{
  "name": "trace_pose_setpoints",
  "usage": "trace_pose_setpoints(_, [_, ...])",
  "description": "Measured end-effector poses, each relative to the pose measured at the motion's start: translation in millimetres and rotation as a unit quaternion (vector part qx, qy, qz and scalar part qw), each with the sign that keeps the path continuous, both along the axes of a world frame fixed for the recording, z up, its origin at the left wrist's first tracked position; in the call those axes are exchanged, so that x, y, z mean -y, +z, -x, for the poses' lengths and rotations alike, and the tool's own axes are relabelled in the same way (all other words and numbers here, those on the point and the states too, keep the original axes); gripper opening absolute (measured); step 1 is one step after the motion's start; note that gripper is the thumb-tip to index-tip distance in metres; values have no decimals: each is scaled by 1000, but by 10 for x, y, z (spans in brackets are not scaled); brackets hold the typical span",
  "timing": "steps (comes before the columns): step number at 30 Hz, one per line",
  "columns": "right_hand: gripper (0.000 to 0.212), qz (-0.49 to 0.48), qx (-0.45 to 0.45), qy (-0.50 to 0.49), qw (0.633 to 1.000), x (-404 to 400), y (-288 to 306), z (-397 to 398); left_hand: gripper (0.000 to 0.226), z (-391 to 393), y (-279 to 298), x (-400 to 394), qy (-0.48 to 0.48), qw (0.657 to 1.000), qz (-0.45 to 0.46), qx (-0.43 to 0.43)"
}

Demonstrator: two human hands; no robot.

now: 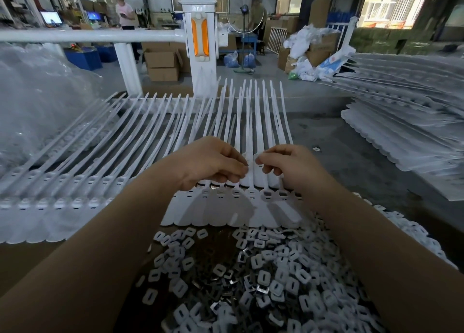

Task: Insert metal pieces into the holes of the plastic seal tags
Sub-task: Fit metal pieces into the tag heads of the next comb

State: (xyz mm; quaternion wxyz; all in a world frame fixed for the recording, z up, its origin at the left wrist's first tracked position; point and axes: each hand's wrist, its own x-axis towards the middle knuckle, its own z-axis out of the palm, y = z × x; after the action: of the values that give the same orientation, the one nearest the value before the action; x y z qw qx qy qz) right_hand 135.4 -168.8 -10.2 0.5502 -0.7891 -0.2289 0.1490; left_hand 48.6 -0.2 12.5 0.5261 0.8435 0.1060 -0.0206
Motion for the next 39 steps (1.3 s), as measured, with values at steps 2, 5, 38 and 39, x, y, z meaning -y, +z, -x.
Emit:
trace_pose_setpoints(2, [13,8,3,19,1000,3,3,7,7,2,-6,-39,19,1000,12,2])
trace_pose_setpoints(5, [12,26,15,49,998,-4,-12,10,8,-5,-7,-42,21,1000,11,7])
trace_pose_setpoints(38, [17,-37,-37,-49,997,24,27,-20,10,-193,-162,439,5,992,-120,-29])
trace_pose_setpoints(39, [16,-37,-38,-48,997,23,29,-19,10,-196,-161,442,7,992,-123,-31])
